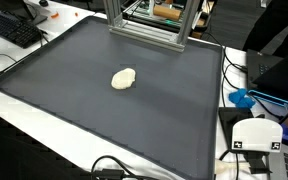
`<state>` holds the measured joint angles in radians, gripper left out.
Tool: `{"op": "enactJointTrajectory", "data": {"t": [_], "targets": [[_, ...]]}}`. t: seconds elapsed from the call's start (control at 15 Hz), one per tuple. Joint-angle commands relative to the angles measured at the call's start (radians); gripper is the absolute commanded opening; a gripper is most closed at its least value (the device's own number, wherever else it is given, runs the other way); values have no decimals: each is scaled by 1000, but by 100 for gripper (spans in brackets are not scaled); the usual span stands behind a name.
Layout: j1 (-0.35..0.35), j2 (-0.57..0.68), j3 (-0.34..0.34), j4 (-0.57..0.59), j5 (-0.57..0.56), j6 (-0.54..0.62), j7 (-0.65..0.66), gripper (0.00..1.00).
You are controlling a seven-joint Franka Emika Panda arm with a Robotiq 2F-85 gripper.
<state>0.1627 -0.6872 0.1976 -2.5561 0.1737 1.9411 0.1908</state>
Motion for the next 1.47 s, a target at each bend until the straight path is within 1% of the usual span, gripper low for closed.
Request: {"op": "enactJointTrajectory", "data": {"t": [0.0, 0.13, 0.33, 0.67, 1.0, 1.13, 1.4], "targets": [[-4, 14, -1, 39, -25, -13, -24, 100], [-15, 34, 3, 70, -48, -8, -27, 100], [-35, 80, 12, 119, -100, 35, -19, 100], [-55, 234, 32, 185, -165, 145, 20, 100], [-80, 394, 52, 244, -241, 280, 130, 100], [-82, 445, 49, 266, -267, 302, 170, 100], [-76, 517, 37, 305, -294, 303, 216, 100]]}}
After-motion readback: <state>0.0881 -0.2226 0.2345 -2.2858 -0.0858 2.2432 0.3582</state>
